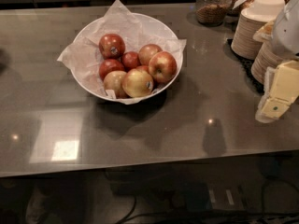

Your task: Pick apple from white bowl

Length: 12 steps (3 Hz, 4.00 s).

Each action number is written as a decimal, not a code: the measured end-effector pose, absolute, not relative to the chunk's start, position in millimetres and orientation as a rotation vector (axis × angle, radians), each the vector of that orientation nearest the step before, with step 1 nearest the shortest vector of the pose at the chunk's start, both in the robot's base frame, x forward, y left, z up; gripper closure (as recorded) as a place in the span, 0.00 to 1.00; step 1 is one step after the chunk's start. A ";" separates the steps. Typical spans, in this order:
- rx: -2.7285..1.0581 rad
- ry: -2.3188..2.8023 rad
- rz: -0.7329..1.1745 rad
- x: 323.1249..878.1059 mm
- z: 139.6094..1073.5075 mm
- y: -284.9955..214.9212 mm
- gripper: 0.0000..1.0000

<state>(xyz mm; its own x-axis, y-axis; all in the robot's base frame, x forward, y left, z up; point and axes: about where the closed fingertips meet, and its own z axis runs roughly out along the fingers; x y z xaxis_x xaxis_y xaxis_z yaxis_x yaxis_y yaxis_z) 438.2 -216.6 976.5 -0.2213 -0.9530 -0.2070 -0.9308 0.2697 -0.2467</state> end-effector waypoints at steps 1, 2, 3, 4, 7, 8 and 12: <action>-1.725 2.230 -0.099 438.3 976.4 -216.3 0.00; -1.768 2.177 -0.086 441.4 973.4 -201.4 0.00; -1.802 2.060 -0.053 449.3 973.5 -175.0 0.00; -1.781 1.932 0.031 462.4 976.6 -151.5 0.00; -1.684 1.809 0.156 489.8 967.5 -117.3 0.00; -1.659 1.811 0.196 502.6 956.6 -107.6 0.07; -1.650 1.760 0.283 547.2 937.5 -63.0 0.34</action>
Offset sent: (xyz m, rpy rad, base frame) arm 0.0068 0.0322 -0.0126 0.0210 -0.0009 0.1107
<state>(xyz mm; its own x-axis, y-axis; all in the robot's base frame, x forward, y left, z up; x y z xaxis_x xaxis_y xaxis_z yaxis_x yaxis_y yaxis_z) 547.2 -63.0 937.5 0.0540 -0.7886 -0.6125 -0.9408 0.1654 -0.2959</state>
